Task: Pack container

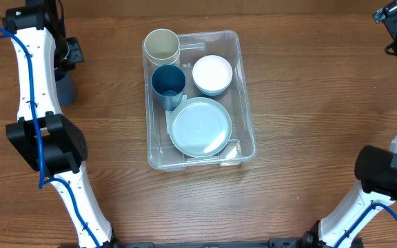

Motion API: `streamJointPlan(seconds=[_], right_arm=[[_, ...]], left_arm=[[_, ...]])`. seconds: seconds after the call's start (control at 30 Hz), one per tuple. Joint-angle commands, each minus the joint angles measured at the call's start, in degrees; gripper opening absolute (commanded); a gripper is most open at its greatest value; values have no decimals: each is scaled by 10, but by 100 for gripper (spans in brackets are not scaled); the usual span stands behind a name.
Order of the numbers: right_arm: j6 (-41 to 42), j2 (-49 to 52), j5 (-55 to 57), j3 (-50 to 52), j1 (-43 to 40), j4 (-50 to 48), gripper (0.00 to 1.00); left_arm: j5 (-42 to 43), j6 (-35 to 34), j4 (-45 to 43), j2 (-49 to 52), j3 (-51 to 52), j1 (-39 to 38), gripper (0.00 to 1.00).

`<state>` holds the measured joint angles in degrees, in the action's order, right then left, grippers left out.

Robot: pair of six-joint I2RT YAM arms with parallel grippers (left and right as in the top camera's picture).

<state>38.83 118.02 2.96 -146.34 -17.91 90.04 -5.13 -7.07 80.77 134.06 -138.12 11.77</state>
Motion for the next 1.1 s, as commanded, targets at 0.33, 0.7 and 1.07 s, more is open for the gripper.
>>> streamJointPlan(seconds=[0.33,0.7,1.07], right_arm=[[2,-10,4,-9,-1,-1,100],[2,-10,4,-9,-1,-1,100],[2,-10,4,-9,-1,-1,100]], left_arm=[[97,-12,160,-198,-249,-78,4],[42,54,160,-232,-191,-396,4],[-36,32,159,-218,-37,-399,4]])
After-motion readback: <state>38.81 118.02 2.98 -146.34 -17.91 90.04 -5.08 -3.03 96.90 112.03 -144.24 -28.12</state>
